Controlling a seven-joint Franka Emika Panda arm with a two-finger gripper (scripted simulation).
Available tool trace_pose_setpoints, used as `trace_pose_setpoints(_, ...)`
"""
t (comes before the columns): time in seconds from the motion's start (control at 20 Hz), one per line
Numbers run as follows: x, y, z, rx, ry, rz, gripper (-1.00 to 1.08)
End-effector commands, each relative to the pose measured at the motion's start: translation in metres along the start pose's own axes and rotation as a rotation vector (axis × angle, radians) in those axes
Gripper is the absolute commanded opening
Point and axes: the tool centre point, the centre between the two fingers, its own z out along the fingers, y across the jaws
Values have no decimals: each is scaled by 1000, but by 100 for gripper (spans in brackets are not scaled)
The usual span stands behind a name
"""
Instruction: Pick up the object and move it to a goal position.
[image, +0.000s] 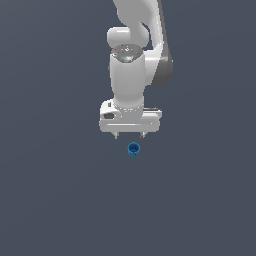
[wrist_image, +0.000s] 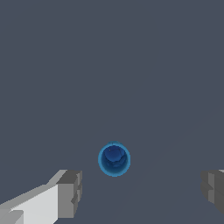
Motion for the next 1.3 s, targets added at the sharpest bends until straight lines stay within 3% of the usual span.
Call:
trace_pose_setpoints(0.0,2,1,-2,3,2,7,100)
trace_pose_setpoints(0.65,-1,-1,8,1,-5,54,100)
trace_pose_setpoints(1.25,-13,-8,49,-12,-35,275,100)
